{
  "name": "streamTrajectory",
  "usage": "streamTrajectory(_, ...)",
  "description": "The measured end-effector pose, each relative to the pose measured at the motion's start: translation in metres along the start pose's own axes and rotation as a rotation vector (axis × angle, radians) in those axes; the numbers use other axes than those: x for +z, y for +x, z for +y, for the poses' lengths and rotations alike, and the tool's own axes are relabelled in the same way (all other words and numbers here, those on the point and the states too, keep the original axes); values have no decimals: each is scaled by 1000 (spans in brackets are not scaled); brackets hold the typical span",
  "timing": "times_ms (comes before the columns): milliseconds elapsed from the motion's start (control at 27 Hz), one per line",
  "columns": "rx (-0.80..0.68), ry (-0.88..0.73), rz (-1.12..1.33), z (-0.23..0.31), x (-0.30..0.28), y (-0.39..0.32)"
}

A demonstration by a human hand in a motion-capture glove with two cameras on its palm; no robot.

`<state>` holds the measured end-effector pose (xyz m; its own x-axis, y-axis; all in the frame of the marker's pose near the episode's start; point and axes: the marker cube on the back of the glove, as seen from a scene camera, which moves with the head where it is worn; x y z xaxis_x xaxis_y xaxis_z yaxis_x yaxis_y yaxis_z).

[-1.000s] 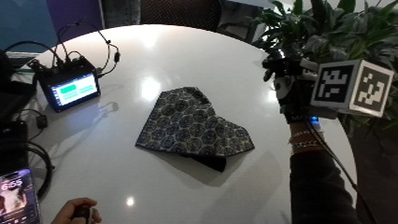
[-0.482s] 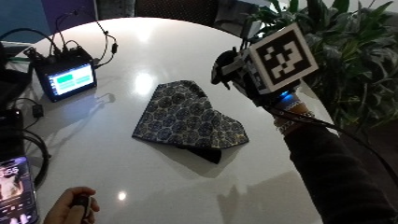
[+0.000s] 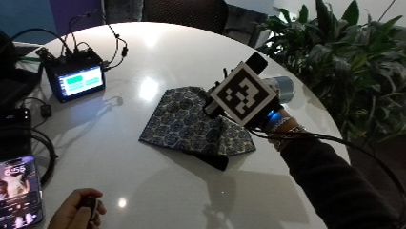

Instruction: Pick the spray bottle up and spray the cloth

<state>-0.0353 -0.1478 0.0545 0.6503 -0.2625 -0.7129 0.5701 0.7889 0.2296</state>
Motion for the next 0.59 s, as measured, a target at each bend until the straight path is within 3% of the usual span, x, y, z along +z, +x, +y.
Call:
streamTrajectory(371, -43, 1, -24, -1, 6, -17)
streamTrajectory(593, 61, 17, -139, -6, -7, -9)
